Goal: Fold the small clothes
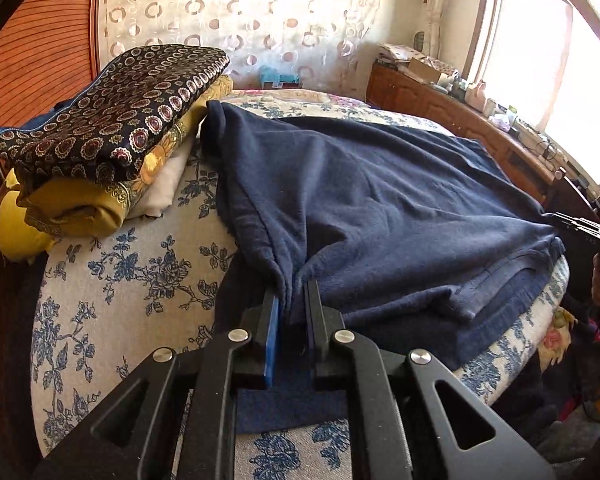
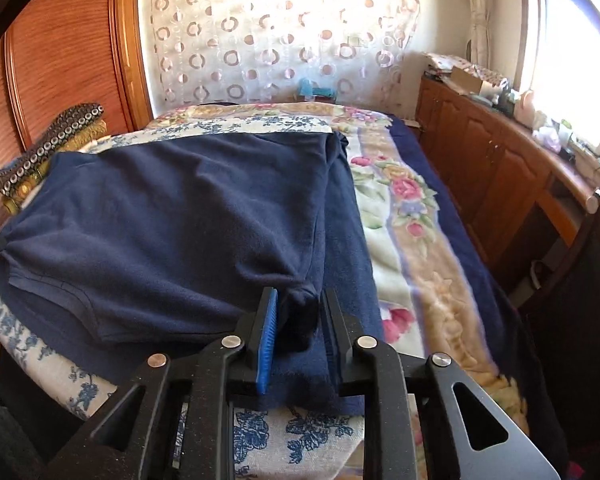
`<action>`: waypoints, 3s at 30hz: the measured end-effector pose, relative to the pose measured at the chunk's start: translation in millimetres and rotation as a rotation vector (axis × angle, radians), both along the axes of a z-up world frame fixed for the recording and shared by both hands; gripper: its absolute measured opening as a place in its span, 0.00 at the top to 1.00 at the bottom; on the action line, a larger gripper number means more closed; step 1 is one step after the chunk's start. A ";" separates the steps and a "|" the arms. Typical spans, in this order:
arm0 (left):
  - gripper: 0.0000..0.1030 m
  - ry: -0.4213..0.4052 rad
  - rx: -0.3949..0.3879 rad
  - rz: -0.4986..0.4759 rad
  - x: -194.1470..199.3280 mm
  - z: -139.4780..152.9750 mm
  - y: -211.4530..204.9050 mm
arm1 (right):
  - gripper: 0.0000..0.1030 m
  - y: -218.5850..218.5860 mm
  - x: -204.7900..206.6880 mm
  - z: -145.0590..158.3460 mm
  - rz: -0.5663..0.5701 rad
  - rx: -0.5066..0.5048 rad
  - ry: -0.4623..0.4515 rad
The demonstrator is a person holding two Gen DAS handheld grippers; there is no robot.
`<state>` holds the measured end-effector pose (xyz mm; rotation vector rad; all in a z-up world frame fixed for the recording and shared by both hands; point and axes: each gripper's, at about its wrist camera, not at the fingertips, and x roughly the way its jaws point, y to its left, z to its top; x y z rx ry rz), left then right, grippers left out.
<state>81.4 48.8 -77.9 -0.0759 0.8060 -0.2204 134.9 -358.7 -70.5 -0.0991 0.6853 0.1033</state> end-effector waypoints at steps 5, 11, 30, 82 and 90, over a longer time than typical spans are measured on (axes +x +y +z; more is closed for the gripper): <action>0.60 -0.017 -0.011 0.019 -8.6 9.2 7.3 | 0.70 9.3 -9.1 8.5 0.004 0.008 -0.041; 0.30 -0.008 -0.011 0.057 -6.4 9.7 17.9 | 0.59 28.5 -24.4 18.1 0.046 0.055 -0.111; 0.97 0.044 0.045 0.047 -40.9 -11.2 18.0 | 0.58 90.9 24.4 -30.2 0.200 0.054 -0.009; 0.94 -0.056 -0.082 -0.084 18.9 51.3 -52.6 | 0.40 62.7 4.3 -25.1 0.223 0.100 -0.030; 0.94 -0.124 -0.088 -0.335 64.0 110.5 -160.4 | 0.40 14.2 -21.0 -11.3 0.162 0.149 -0.067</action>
